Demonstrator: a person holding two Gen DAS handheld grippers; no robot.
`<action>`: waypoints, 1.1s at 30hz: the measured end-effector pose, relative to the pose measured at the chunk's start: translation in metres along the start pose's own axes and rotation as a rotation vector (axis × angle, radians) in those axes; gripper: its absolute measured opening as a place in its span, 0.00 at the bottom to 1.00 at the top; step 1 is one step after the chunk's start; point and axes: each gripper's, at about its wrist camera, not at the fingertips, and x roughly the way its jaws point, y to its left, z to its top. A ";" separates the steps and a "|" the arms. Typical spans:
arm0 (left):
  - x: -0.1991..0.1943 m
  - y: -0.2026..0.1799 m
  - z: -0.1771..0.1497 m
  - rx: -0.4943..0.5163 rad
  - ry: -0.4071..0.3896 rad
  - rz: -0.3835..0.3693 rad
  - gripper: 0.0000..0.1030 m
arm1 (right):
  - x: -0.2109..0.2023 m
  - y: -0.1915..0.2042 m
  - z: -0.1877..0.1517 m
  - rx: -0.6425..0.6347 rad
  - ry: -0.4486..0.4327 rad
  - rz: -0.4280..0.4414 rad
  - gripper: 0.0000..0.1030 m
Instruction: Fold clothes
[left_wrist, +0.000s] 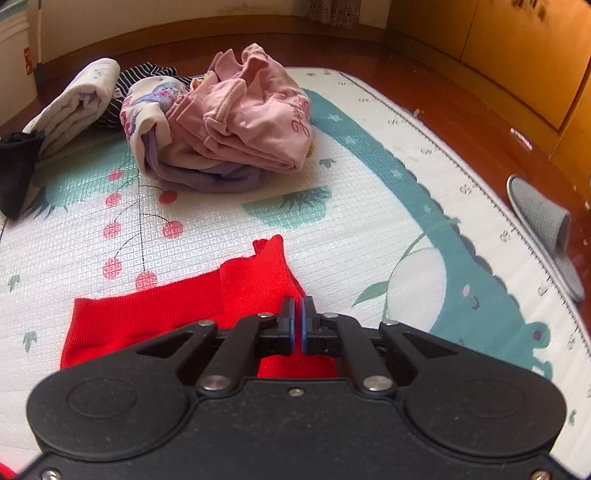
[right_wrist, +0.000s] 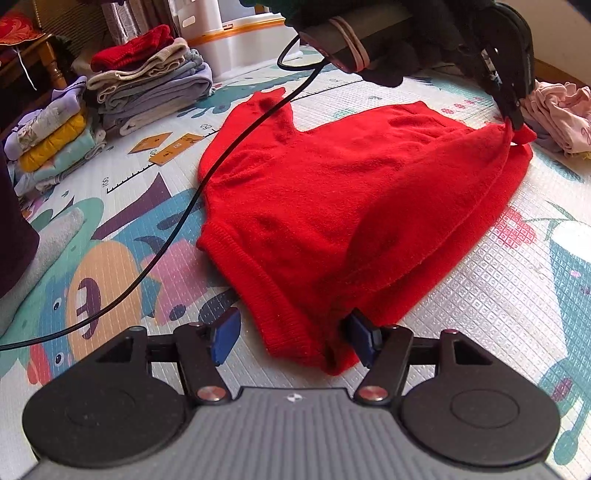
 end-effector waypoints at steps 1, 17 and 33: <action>0.005 -0.003 -0.002 0.022 0.008 0.015 0.02 | 0.000 0.000 0.000 0.000 0.001 -0.001 0.62; -0.006 -0.006 -0.035 0.275 0.031 -0.069 0.34 | -0.005 0.010 -0.002 -0.059 0.015 -0.076 0.61; 0.020 -0.002 -0.040 0.263 0.115 -0.079 0.39 | -0.030 0.015 0.020 -0.142 -0.168 -0.206 0.55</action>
